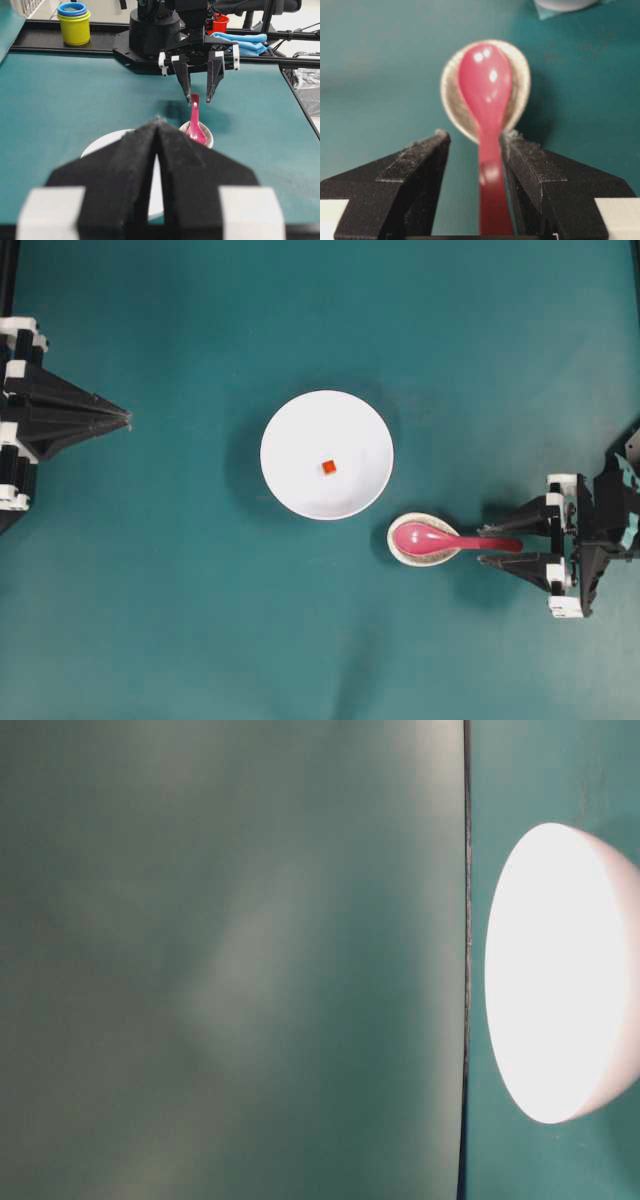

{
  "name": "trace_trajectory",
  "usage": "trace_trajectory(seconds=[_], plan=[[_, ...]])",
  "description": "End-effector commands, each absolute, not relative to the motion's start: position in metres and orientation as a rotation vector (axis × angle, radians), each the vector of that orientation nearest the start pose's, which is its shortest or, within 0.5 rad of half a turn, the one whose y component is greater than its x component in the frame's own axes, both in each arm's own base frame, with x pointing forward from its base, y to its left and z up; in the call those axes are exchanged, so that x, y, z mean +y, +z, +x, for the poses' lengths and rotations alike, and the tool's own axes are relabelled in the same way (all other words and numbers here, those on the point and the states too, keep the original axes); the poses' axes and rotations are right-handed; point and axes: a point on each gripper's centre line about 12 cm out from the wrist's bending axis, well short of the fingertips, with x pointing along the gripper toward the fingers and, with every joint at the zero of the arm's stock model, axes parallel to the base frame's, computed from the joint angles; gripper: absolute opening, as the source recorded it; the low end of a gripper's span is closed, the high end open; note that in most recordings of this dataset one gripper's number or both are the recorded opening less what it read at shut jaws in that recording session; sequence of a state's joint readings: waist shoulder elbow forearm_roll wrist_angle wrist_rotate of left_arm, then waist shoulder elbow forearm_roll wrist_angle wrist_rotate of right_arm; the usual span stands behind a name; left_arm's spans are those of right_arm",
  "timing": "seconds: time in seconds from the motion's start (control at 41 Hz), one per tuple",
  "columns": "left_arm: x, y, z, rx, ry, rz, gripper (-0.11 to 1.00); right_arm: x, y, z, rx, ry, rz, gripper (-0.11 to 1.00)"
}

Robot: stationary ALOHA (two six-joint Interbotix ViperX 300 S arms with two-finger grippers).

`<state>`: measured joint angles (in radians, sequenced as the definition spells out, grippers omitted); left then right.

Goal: Grip the spoon and scoop the red block from the bowl with right arm.
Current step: 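Close the right gripper on the pink spoon's handle end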

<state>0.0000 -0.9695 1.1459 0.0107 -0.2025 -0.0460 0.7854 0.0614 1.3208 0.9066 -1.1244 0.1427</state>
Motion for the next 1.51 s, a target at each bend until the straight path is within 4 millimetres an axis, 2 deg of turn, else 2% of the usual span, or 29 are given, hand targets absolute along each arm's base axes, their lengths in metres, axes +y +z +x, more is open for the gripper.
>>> trace_trajectory(seconds=[0.0, 0.415, 0.78, 0.951, 1.146, 1.487], plan=[[-0.001, 0.307, 0.202, -0.052, -0.005, -0.034, 0.01, 0.088, 0.091, 0.206, 0.310, -0.114, 0.294, 0.52], [-0.001, 0.305, 0.203, -0.044, -0.005, -0.063, 0.01, 0.090, 0.079, 0.204, 0.406, -0.103, 0.206, 0.51], [-0.001, 0.304, 0.203, -0.041, -0.005, -0.065, 0.01, 0.088, 0.080, 0.203, 0.394, -0.103, 0.183, 0.50], [-0.001, 0.304, 0.203, -0.041, -0.005, -0.065, 0.01, 0.089, 0.081, 0.204, 0.388, -0.095, 0.177, 0.43], [-0.001, 0.304, 0.203, -0.041, -0.005, -0.065, 0.01, 0.090, 0.081, 0.204, 0.386, -0.090, 0.178, 0.25], [-0.001, 0.304, 0.203, -0.040, -0.005, -0.065, 0.01, 0.093, 0.084, 0.207, 0.374, -0.086, 0.190, 0.24]])
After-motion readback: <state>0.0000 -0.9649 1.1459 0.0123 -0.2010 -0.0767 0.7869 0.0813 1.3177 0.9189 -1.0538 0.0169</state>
